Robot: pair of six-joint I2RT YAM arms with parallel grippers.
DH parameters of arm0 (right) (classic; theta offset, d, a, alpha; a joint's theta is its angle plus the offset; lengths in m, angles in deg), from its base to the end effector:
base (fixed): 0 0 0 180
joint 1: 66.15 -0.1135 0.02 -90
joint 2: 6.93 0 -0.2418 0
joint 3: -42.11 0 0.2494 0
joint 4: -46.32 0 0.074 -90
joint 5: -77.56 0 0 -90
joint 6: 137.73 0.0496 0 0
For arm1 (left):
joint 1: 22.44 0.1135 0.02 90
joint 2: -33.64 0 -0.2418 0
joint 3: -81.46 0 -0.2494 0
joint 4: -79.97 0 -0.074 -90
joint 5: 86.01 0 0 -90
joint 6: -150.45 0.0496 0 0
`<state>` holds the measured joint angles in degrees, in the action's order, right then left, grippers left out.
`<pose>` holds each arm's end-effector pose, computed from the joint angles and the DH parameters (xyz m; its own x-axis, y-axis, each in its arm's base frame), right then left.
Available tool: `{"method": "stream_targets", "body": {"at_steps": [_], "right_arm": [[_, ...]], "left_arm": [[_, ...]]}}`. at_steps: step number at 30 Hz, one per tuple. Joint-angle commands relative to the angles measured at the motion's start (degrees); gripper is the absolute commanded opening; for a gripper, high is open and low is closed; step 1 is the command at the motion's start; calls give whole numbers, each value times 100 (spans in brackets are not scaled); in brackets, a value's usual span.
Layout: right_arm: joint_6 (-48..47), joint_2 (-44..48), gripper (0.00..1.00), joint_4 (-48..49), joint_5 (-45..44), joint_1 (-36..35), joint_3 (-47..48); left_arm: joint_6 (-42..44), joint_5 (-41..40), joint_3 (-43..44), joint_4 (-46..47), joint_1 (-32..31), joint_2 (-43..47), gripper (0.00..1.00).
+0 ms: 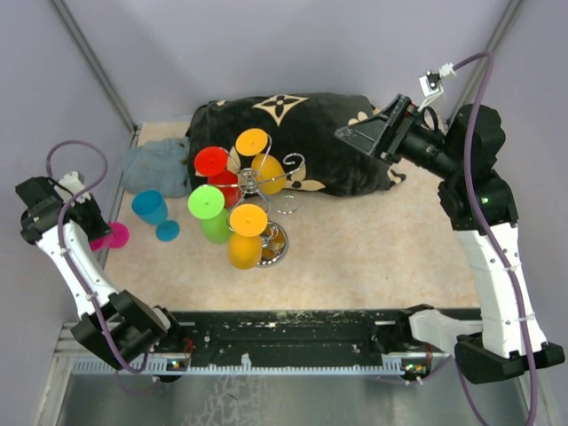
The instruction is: Take the wine glass off the wine glass rack
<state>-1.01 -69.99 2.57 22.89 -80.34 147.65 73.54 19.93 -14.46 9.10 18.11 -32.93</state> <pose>0.1954 0.0790 0.4950 -0.5684 0.4689 -0.6761 -0.5057 0.4490 0.7366 0.1869 0.1420 0.3128 -0.7072 -0.3185 -0.6312 -0.3495 0.9336 -0.0795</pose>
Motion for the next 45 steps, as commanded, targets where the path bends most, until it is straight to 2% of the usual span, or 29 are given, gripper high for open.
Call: {"method": "stream_targets", "body": {"at_steps": [1,5,9,15,21,33,34,39,41,45], "right_arm": [[20,34,77,147,-122,-4,186],[29,98,77,169,-132,-4,91],[43,128,77,225,-115,0,18],[80,209,78,337,-107,-3,-125],[70,287,78,283,-98,-4,-74],[21,379,78,106,-167,-4,16],[21,375,78,112,-167,-4,7],[29,378,78,159,-126,-3,-116],[23,383,78,157,-111,-4,-165],[-28,379,78,116,-88,-3,-244]], "left_arm": [[556,423,-357,-53,17,-29,0],[883,373,-245,-294,15,-353,0],[1059,311,221,-780,-90,-844,0],[881,-161,844,-941,-755,-1218,0],[545,-393,879,-980,-1116,-1515,0],[408,-645,1095,-1452,-1242,-2010,0],[422,-651,1137,-1501,-1251,-2037,2],[421,-516,1334,-1623,-1277,-2093,34],[423,-497,1417,-1627,-1287,-2088,44],[447,-478,1592,-1676,-1291,-2106,51]]}}
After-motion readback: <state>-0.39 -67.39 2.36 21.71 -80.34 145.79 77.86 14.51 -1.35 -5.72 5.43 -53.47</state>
